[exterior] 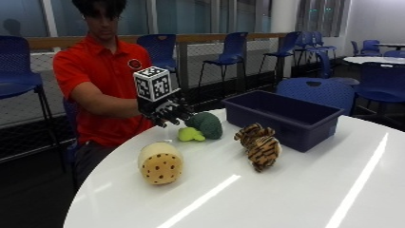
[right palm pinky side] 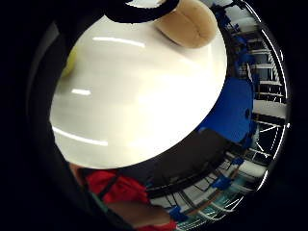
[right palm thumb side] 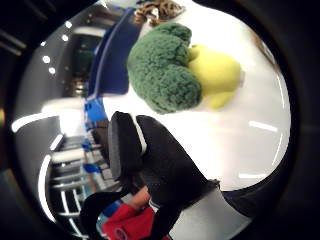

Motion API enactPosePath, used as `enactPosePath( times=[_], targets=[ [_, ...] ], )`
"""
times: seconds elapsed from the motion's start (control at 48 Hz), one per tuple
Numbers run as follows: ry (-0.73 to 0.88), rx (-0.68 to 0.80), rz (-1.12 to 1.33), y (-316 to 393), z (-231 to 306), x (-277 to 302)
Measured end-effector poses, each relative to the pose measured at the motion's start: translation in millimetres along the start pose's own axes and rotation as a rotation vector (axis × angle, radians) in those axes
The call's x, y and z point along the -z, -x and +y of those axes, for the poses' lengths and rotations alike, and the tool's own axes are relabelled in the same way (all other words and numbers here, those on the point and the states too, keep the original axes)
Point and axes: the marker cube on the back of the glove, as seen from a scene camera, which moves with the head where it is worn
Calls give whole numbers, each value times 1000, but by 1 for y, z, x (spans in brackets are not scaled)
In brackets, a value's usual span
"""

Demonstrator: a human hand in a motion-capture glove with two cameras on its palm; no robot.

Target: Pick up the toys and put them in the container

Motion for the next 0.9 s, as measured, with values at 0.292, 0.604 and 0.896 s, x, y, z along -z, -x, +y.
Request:
enactPosePath(
  times=[0.292,0.604,0.896],
  targets=[
    [19,25,0,12,-5,-7],
    [9,63,-2,25,-15,-5],
    [47,128,-37,70,-49,-16]
  ],
)
